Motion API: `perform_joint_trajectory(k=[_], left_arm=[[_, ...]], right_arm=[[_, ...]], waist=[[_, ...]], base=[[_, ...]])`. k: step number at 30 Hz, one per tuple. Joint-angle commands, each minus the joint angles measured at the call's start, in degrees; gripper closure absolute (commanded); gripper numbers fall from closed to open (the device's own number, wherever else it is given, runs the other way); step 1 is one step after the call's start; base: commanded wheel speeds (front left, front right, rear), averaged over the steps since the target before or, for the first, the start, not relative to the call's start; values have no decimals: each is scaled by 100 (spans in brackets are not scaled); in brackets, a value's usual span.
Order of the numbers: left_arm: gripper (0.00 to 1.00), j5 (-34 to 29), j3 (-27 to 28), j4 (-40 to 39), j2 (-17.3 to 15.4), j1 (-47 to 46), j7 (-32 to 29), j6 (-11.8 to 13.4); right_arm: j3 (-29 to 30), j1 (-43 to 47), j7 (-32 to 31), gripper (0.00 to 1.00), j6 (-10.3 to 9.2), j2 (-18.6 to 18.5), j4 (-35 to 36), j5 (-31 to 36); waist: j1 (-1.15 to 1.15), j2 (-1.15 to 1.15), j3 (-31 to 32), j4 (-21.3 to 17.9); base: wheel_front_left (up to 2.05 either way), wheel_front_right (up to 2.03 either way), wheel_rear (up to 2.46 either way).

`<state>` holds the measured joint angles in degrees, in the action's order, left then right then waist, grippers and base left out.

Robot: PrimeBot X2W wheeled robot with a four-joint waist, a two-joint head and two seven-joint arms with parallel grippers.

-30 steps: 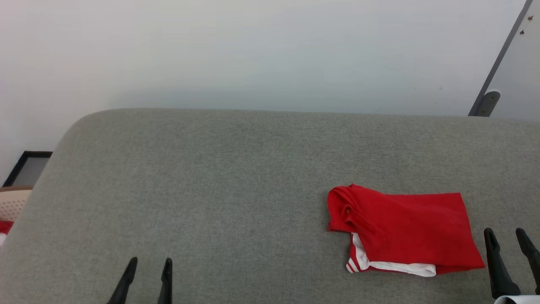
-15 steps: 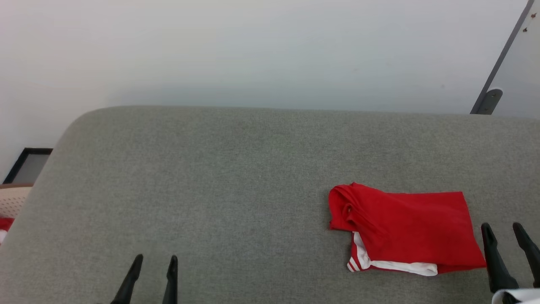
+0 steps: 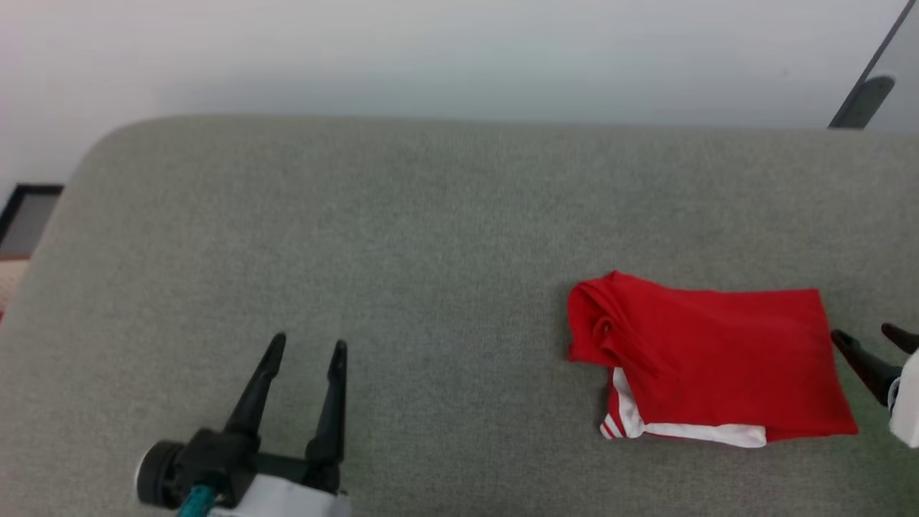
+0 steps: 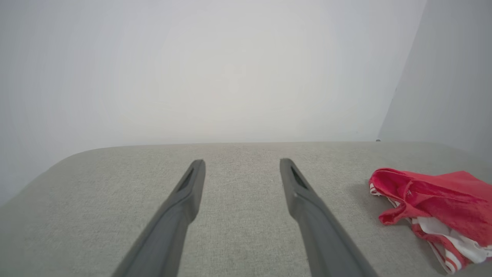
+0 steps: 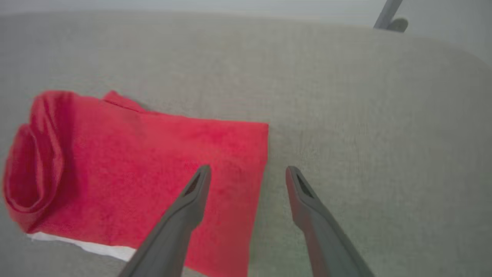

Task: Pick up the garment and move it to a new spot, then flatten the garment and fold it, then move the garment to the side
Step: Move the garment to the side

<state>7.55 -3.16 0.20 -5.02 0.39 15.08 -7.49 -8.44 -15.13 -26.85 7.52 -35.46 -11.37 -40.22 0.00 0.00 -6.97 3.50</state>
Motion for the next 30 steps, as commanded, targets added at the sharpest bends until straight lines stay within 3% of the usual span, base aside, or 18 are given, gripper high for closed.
perform_joint_trajectory(k=[1, 4, 8, 17, 18, 19, 20, 30], left_arm=[[0, -9, -57, 28, 25, -129, 7, 3], [0, -14, -151, 59, 41, -344, 7, 3], [0, -49, -248, 49, 71, -607, 7, 3], [0, -45, -339, 156, 53, -1063, 7, 3], [0, -50, -346, 167, 37, -1109, 7, 3], [0, -55, -358, 180, 18, -1149, 7, 3], [0, -53, -379, 193, -6, -1185, 7, 3], [0, -62, -571, 147, -382, -1626, 7, 3]], right_arm=[[-125, -203, -443, 0, -7, -120, -83, -160], [-196, -635, -1197, 0, -8, -265, -339, -401], [-323, -1068, -1755, 0, -8, -250, -669, -425], [-1029, -1334, -2125, 0, -8, -46, -987, -537], [-1097, -1348, -2044, 64, -7, -34, -949, -579], [-1113, -1368, -1948, 92, -7, -29, -946, -623], [-1137, -1388, -1843, 100, -8, -49, -937, -643], [-802, -1610, -496, 100, -23, -420, -904, -1158]], waist=[[0, 0, -439, 22], [0, 0, -670, 46], [0, 0, -1000, 107], [0, 0, -1442, 137], [0, 0, -1471, 115], [0, 0, -1494, 85], [0, 0, -1515, 50], [0, 0, -1809, -749]], base=[[0, 0, 0], [0, 0, 0], [0, 0, 0], [0, 0, 0], [0, 0, 0], [0, 0, 0], [0, 0, 0], [0, 0, 0]])
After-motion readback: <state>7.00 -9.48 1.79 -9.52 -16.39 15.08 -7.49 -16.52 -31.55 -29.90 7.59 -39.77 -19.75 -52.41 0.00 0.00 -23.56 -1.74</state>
